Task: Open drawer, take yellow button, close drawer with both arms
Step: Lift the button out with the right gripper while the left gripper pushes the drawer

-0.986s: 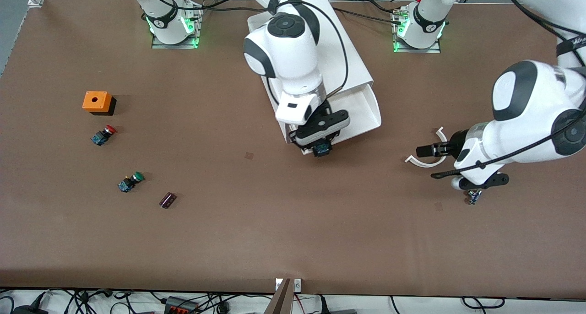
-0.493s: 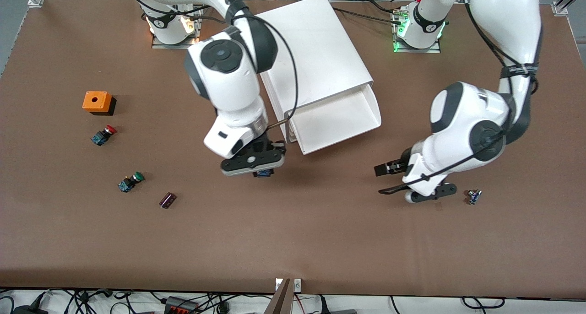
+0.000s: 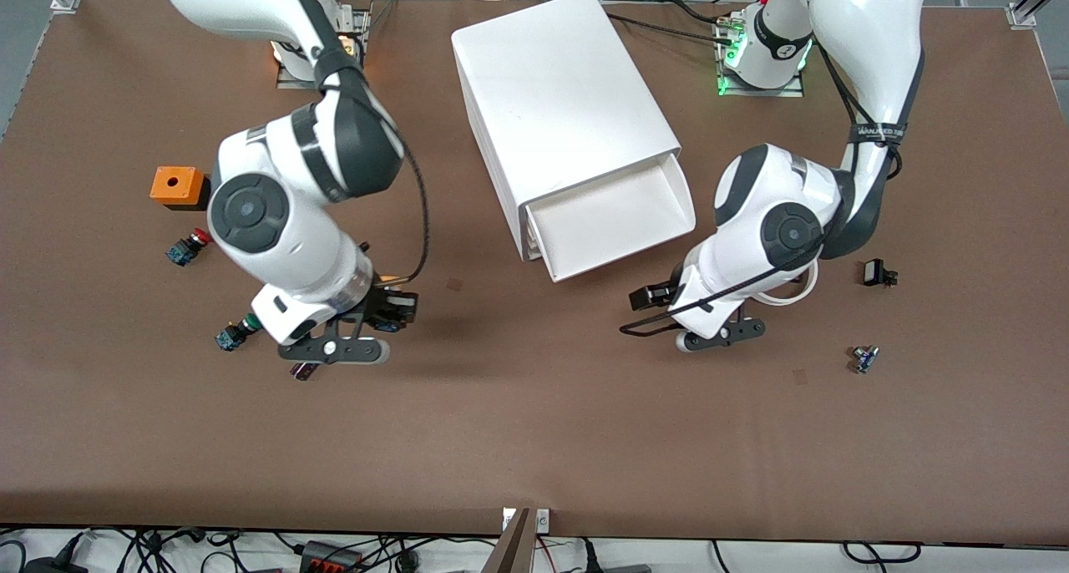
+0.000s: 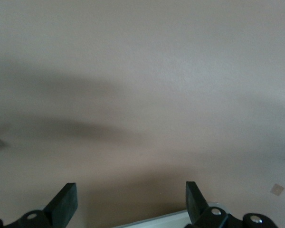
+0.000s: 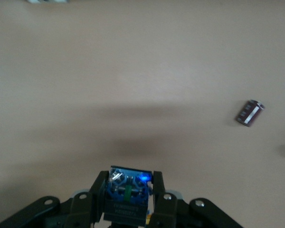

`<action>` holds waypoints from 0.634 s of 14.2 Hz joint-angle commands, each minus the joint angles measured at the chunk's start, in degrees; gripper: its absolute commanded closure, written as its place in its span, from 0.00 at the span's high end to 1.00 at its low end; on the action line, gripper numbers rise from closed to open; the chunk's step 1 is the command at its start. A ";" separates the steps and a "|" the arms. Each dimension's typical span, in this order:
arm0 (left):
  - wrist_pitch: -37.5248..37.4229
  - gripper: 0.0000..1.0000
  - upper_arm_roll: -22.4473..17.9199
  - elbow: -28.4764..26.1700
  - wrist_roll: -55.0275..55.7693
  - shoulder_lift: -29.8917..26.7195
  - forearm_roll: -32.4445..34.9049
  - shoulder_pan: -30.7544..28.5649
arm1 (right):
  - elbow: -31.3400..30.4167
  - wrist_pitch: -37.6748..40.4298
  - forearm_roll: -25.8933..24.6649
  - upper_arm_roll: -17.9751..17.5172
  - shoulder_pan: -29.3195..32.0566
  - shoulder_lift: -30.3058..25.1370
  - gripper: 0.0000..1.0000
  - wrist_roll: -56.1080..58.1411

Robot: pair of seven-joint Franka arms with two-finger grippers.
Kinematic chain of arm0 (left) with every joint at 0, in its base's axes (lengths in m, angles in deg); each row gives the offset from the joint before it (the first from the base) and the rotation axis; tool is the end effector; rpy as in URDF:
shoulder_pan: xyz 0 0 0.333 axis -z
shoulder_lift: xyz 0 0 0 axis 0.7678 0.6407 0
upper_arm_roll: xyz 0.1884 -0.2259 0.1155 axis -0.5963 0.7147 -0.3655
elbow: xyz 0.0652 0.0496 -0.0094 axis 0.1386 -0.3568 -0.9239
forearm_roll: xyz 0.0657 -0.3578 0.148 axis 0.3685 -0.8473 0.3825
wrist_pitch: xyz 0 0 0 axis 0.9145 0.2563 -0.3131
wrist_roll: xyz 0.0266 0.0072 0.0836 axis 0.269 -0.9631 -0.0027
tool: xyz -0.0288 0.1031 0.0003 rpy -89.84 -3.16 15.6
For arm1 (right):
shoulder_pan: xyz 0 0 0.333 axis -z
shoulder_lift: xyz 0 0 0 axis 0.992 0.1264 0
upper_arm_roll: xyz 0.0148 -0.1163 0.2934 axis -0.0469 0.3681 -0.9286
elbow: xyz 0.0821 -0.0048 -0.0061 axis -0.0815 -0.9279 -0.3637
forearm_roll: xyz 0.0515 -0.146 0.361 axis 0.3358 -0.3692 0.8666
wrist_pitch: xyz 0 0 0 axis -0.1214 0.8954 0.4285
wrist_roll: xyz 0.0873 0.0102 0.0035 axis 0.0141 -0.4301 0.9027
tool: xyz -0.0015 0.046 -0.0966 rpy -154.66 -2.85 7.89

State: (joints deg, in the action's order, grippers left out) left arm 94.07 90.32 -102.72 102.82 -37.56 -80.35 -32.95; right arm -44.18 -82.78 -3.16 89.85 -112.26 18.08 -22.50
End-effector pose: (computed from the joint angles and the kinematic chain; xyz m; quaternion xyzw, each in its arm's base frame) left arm 0.6364 -0.2854 0.3461 0.9859 0.1308 -0.0541 0.0890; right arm 0.6889 0.2901 0.4300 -0.9996 0.0175 -0.0053 0.0192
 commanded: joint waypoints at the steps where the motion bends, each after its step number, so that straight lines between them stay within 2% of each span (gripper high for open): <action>1: 0.84 1.00 1.79 -5.18 6.36 -3.67 1.12 1.42 | -6.31 0.40 -2.25 0.32 -0.09 -1.99 0.00 1.26; 3: 0.76 1.00 2.68 -7.54 8.75 -5.51 1.12 2.04 | -9.21 -0.30 -4.10 0.41 0.26 -2.07 0.00 5.03; 5: 0.58 1.00 3.20 -10.18 8.84 -7.44 1.12 2.30 | -14.47 -3.89 -3.85 0.50 2.45 -3.82 0.00 11.08; 9: 0.32 1.00 8.03 -14.58 9.10 -8.86 1.12 2.13 | -32.74 -19.34 -3.93 0.50 3.78 -10.50 0.00 18.23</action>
State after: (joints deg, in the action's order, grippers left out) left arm 94.02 95.87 -112.69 110.81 -43.48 -80.29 -30.38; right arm -64.29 -95.15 -6.61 90.90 -108.42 14.60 -6.87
